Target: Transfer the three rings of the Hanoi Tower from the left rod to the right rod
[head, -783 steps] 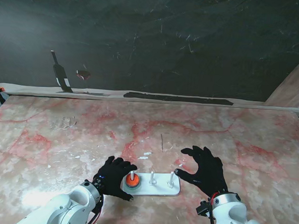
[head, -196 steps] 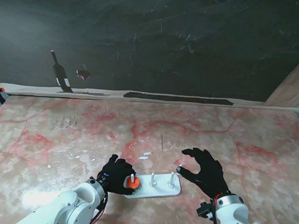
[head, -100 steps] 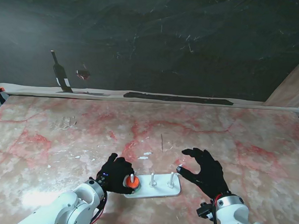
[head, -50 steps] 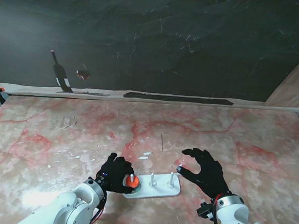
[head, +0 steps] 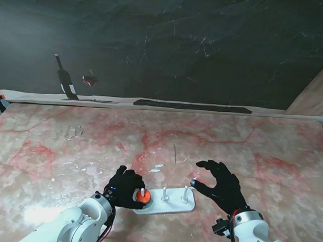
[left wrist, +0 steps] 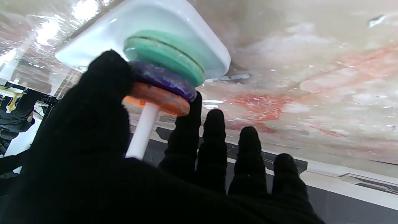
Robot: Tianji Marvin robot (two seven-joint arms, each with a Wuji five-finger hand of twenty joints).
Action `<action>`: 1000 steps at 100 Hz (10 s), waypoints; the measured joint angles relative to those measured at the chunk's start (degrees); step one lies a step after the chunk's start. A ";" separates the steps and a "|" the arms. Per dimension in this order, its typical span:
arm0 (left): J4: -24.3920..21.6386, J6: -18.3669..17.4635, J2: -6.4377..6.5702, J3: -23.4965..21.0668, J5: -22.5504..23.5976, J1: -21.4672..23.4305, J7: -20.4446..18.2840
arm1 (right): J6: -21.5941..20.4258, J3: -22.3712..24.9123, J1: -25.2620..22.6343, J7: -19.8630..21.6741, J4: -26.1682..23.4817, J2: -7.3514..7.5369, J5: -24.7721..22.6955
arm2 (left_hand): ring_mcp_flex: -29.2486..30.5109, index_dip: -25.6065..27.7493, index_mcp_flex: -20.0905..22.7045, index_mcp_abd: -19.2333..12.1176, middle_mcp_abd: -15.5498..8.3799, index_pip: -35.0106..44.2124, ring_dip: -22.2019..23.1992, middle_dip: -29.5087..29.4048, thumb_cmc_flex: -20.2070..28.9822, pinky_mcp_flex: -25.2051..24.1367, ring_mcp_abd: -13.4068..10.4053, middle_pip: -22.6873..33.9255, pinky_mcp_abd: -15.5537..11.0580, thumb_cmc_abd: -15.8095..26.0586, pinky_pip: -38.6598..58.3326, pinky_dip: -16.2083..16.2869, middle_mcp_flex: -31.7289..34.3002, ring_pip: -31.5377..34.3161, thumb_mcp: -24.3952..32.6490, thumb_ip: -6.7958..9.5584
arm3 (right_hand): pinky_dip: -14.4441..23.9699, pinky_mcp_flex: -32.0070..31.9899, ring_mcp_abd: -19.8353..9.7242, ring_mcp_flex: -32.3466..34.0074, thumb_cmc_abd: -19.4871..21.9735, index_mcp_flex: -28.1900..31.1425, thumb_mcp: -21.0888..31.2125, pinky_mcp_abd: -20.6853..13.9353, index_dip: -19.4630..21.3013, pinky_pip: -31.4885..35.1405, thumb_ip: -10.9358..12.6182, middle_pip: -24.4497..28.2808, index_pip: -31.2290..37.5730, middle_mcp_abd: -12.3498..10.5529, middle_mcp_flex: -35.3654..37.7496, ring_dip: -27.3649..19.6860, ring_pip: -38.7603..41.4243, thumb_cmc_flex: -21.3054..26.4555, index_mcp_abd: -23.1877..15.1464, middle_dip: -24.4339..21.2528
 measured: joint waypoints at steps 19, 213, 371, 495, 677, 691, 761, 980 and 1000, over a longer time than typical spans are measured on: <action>0.04 0.00 -0.02 0.01 -0.43 0.00 0.13 | -0.05 0.10 0.00 0.04 0.00 0.00 0.20 | 0.00 0.00 0.04 0.01 0.00 0.00 0.00 0.00 0.00 0.00 0.00 0.00 0.00 0.00 -0.03 0.00 0.00 0.00 0.00 -0.51 | 0.10 0.00 0.00 0.00 0.00 0.00 0.00 0.00 0.00 0.44 0.00 0.00 0.00 0.50 0.00 0.00 0.00 0.00 0.00 0.01; -1.91 0.92 -0.28 -0.67 0.61 1.56 1.65 | -0.46 0.47 -0.31 0.58 -0.07 -0.06 1.35 | -0.03 -3.16 5.51 0.22 0.01 0.15 0.00 -0.13 -2.85 0.02 0.00 0.23 -0.87 0.38 -0.82 -1.09 -0.01 0.17 -1.53 -6.69 | 0.50 -0.01 0.66 0.00 -0.28 -0.01 0.00 0.00 0.00 0.74 0.00 0.24 -0.02 0.71 0.00 0.00 0.00 0.00 0.00 0.01; -4.06 0.63 -0.17 -1.74 2.48 2.32 0.51 | -0.69 0.44 0.25 1.19 0.29 -0.05 1.74 | -0.03 1.69 5.52 0.83 0.02 6.00 0.00 -0.15 1.70 0.03 -0.01 0.23 -0.95 -4.97 -0.83 -1.56 -0.01 0.20 -0.29 -7.10 | 0.50 -0.11 0.69 0.00 -0.32 -2.36 0.00 0.02 -0.10 1.32 0.00 0.59 -0.26 1.12 -0.09 0.00 0.00 0.00 0.02 0.04; -5.39 -0.03 0.32 -2.25 3.82 2.57 -1.92 | -0.65 0.47 0.20 1.15 0.39 -0.05 1.72 | -0.66 -9.05 7.03 1.23 0.02 -7.87 0.00 -2.66 1.86 0.04 -0.03 -1.62 -0.95 -0.59 -1.32 -2.91 -0.01 0.20 1.58 -5.55 | 0.51 -0.11 0.71 0.00 -0.40 -2.39 0.00 0.04 -0.10 1.83 0.00 0.60 -0.66 1.15 -0.11 0.00 0.00 0.00 0.02 0.05; -11.88 -2.47 0.83 -0.76 4.48 -0.88 -4.51 | 2.44 1.56 -0.43 0.56 0.38 -0.25 1.90 | -0.66 -2.60 6.92 1.83 0.02 0.87 0.00 -2.61 2.94 0.04 -0.04 -1.62 -0.98 -3.69 -1.23 -2.95 -0.01 0.20 -0.03 -5.55 | 0.39 -0.12 0.72 0.00 -0.43 -3.10 0.01 0.09 -0.18 2.56 0.00 0.61 -0.82 1.20 -0.11 0.00 0.00 0.00 0.02 0.10; -9.56 -2.49 0.68 3.53 1.92 -5.51 -3.77 | 4.29 2.13 -0.89 -0.34 0.39 -0.49 1.80 | -0.66 -2.60 6.92 1.83 0.02 0.87 0.00 -2.61 2.94 0.04 -0.04 -1.62 -0.98 -3.67 -1.23 -2.95 -0.01 0.20 -0.06 -5.55 | 0.30 -0.12 0.72 0.00 -0.43 -3.10 0.01 0.09 -0.18 2.56 0.00 0.61 -0.82 1.20 -0.12 0.00 0.00 0.00 0.02 0.10; 5.75 -1.61 -4.53 20.88 -8.41 -22.46 4.48 | 6.66 4.30 -2.21 -2.67 1.61 -1.33 3.34 | -0.66 -2.60 6.92 1.83 0.02 0.88 0.00 -2.61 2.95 0.04 -0.04 -1.62 -0.98 -3.66 -1.23 -2.95 -0.01 0.20 -0.06 -5.55 | 0.25 -0.15 0.72 0.00 0.59 -3.10 -1.26 0.01 -0.18 2.56 0.01 0.72 -0.82 1.20 -0.15 0.00 0.00 3.35 0.02 0.30; 9.44 -1.39 -5.18 25.29 -11.53 -26.22 0.20 | 5.81 4.75 -2.34 -1.99 2.01 -1.49 4.74 | -3.66 -5.94 -4.67 1.45 0.46 -8.68 -0.87 -3.46 1.03 0.83 -0.10 -5.13 -0.98 -2.16 -5.16 -11.33 -9.60 -6.90 -0.16 -5.25 | 0.24 -0.15 0.72 0.00 0.64 -4.67 -1.87 -0.47 -0.60 1.93 0.37 0.82 -0.89 1.23 -0.93 0.00 0.01 3.48 0.02 0.92; 7.95 0.79 -4.74 25.27 -11.41 -26.18 -1.89 | 5.79 4.78 -2.32 -1.90 2.05 -1.48 4.95 | -4.35 -8.24 -10.44 2.86 1.74 -14.60 0.05 -5.42 0.97 1.01 -0.10 -8.85 -0.98 -1.83 -5.92 -15.83 -11.83 -11.50 -6.01 -5.24 | 0.24 -0.15 0.72 0.00 0.65 -4.67 -1.87 -0.47 -0.60 1.77 0.37 0.82 -0.90 1.23 -0.93 0.00 0.01 3.48 0.02 0.92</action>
